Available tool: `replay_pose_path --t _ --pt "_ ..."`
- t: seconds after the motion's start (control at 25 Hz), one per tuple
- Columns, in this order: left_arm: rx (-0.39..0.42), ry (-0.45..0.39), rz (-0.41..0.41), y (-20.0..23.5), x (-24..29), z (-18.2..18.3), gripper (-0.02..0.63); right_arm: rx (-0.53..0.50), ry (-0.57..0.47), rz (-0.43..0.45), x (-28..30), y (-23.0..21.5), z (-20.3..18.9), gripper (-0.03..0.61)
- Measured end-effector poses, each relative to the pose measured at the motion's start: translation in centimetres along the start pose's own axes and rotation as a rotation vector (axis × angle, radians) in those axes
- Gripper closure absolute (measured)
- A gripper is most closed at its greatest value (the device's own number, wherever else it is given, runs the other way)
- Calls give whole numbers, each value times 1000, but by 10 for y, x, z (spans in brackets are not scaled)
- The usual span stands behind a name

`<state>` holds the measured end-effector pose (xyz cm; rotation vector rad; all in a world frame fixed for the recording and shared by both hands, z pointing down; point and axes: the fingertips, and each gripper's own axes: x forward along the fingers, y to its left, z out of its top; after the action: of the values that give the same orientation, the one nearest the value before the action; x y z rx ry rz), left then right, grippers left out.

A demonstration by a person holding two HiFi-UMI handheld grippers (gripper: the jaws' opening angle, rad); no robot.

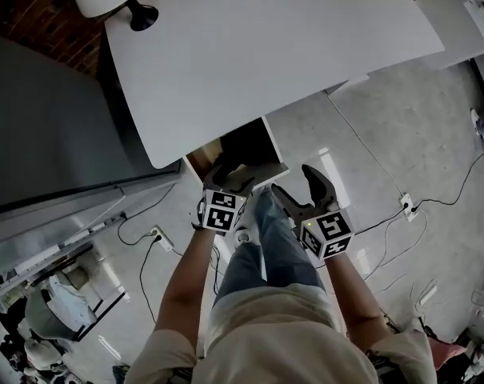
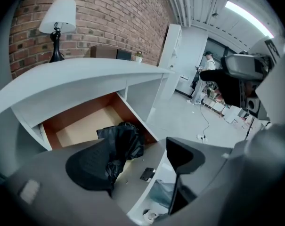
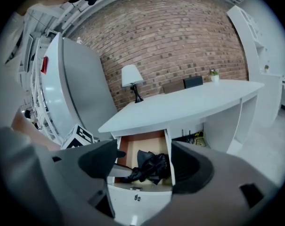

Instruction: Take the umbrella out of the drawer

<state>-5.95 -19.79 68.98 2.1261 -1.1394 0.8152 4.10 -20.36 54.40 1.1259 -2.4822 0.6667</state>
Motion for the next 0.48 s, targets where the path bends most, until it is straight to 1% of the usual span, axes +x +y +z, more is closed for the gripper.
replay_pose_path --t 0.12,0.2,0.32,0.48 --pt "17 92 12 9 29 -18 223 13 22 -1 14 -12 -12 238" --pt "26 133 20 15 47 -26 200 29 34 -2 21 -20 -20 238" --pt "40 170 36 24 69 -34 181 56 45 1 31 -31 -32 238" --pt "77 197 72 34 94 -42 158 82 51 13 41 -42 -41 244"
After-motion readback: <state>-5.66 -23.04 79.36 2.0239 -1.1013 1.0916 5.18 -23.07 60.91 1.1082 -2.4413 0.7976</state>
